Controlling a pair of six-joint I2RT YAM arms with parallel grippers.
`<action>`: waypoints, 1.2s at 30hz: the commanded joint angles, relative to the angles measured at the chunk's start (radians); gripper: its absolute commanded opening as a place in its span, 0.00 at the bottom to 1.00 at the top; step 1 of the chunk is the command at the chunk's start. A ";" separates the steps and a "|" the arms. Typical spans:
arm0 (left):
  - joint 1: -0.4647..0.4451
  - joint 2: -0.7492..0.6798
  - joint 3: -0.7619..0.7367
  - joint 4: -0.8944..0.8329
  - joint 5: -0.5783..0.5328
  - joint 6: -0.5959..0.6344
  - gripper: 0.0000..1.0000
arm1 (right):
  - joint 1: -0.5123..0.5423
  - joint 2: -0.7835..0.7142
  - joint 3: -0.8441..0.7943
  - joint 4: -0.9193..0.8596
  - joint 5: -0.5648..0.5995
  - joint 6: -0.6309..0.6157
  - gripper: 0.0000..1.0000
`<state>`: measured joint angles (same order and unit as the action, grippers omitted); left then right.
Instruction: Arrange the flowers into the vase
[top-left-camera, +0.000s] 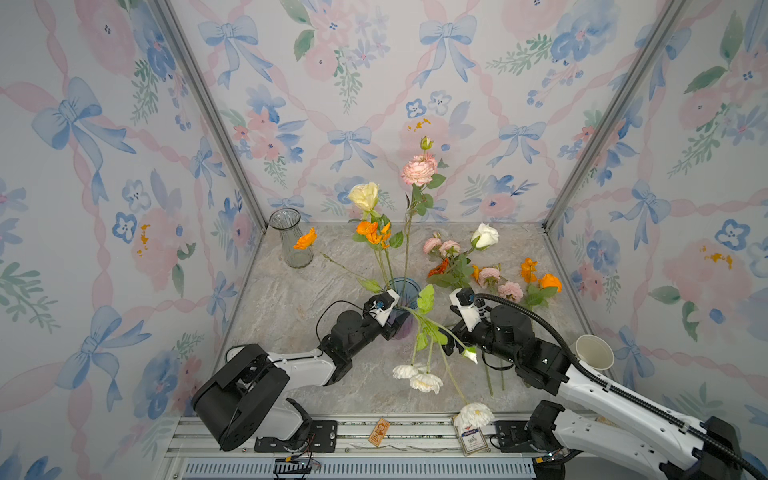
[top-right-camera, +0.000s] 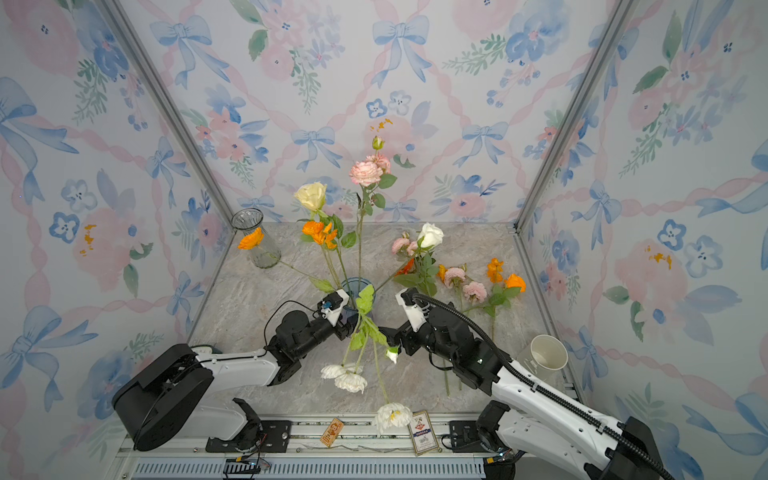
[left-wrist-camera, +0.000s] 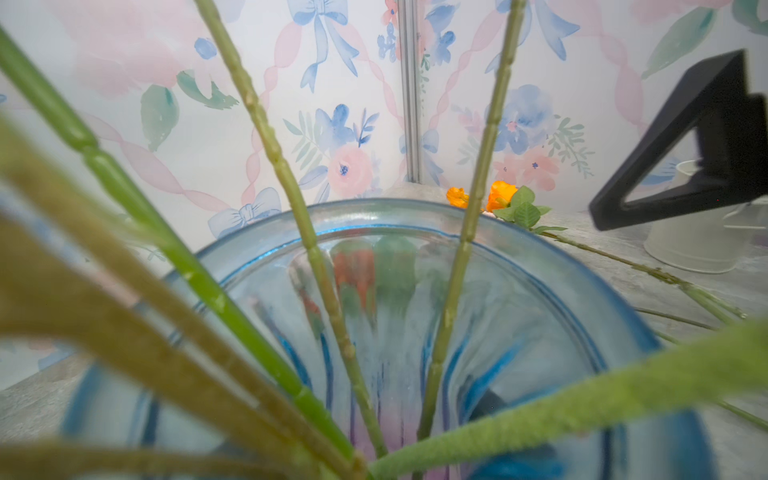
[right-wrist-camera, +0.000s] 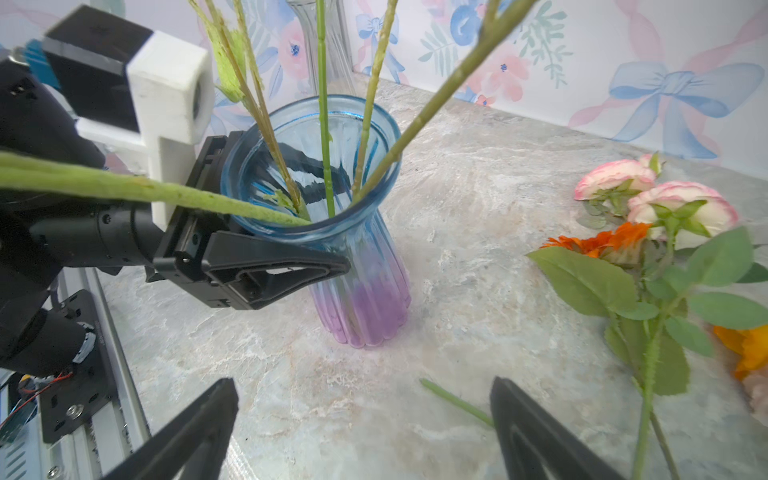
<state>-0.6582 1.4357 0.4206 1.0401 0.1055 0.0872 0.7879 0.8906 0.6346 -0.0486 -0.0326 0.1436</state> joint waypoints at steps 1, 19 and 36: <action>0.063 0.055 0.154 0.171 0.047 0.016 0.12 | -0.036 0.003 0.056 0.011 0.034 0.025 0.97; 0.284 0.637 0.895 0.144 0.022 -0.123 0.10 | -0.129 0.121 0.186 -0.044 -0.038 0.011 0.97; 0.292 0.817 1.140 -0.042 0.002 -0.111 0.29 | -0.170 0.095 0.143 -0.043 -0.060 0.038 0.97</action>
<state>-0.3668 2.2673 1.4948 0.8719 0.0978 -0.0120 0.6281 1.0065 0.7876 -0.0715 -0.0811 0.1631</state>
